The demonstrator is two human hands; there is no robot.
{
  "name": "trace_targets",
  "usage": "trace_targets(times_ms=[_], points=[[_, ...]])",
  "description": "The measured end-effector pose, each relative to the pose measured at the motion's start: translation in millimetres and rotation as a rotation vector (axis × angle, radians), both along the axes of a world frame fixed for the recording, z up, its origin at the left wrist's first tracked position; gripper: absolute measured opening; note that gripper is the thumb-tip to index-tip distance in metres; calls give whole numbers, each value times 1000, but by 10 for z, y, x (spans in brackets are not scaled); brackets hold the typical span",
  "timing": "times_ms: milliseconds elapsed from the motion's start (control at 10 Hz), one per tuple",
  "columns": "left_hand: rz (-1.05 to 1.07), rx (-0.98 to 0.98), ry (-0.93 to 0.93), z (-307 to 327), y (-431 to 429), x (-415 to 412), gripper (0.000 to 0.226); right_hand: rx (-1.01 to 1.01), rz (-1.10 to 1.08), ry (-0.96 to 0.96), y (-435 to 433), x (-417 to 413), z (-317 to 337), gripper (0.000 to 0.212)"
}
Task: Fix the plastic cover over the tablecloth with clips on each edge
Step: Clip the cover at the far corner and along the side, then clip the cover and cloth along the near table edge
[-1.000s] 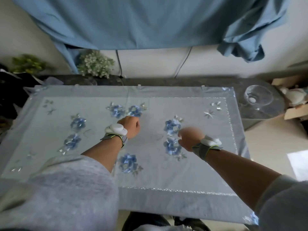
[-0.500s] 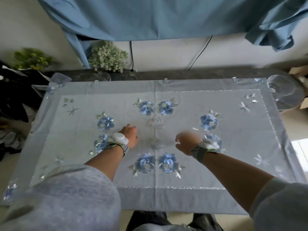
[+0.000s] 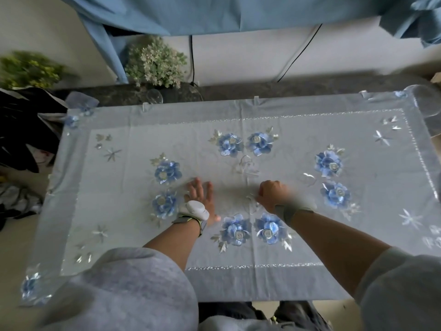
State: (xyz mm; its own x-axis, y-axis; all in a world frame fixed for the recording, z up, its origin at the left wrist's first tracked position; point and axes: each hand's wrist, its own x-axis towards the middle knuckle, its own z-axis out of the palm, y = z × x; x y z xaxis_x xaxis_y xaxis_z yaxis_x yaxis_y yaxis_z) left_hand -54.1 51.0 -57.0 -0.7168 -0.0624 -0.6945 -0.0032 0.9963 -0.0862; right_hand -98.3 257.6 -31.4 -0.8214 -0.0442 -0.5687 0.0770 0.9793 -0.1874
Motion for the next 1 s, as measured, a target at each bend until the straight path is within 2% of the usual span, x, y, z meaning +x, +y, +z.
trace_targets(times_ms=[200,300,400,600,800,1000], points=[[-18,-17,-29,-17,-34,15,111,-164,-212,40,56,58,-21,8],[-20,-40,-51,17,-23,12,109,-226,-286,26,131,91,7,11],[23,-39,-16,190,67,-89,96,-277,-381,28,362,173,85,14],[-39,0,88,448,473,-285,40,-341,-552,37,920,428,227,10],[-191,86,105,726,1383,-184,37,-347,-747,63,1651,772,213,17],[-250,106,125,825,2056,186,34,-233,-745,77,2278,1207,233,25]])
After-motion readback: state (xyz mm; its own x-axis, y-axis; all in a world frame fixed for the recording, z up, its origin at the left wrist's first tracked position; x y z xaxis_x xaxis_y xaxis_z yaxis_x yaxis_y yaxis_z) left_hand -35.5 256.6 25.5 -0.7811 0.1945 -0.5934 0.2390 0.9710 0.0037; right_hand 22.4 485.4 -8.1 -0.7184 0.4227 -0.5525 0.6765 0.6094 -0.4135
